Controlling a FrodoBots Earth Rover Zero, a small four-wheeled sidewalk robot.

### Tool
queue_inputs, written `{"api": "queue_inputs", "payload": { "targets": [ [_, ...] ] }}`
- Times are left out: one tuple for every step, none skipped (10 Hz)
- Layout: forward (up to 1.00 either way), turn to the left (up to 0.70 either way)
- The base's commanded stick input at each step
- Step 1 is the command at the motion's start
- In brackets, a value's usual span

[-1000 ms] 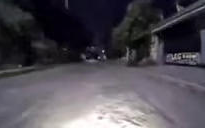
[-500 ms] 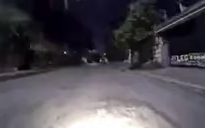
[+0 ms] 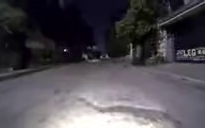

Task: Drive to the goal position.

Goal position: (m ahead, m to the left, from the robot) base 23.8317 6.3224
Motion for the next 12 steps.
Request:
{"api": "queue_inputs", "payload": {
  "targets": [
    [1.0, 0.05],
    [1.0, 0.05],
    [0.99, 0.05],
    [0.98, 0.05],
    [0.97, 0.05],
    [0.97, 0.05],
    [0.97, 0.05],
    [0.97, 0.05],
    [0.97, 0.05],
    [0.97, 0.05],
    [0.97, 0.05],
    [0.97, 0.05]
  ]
}}
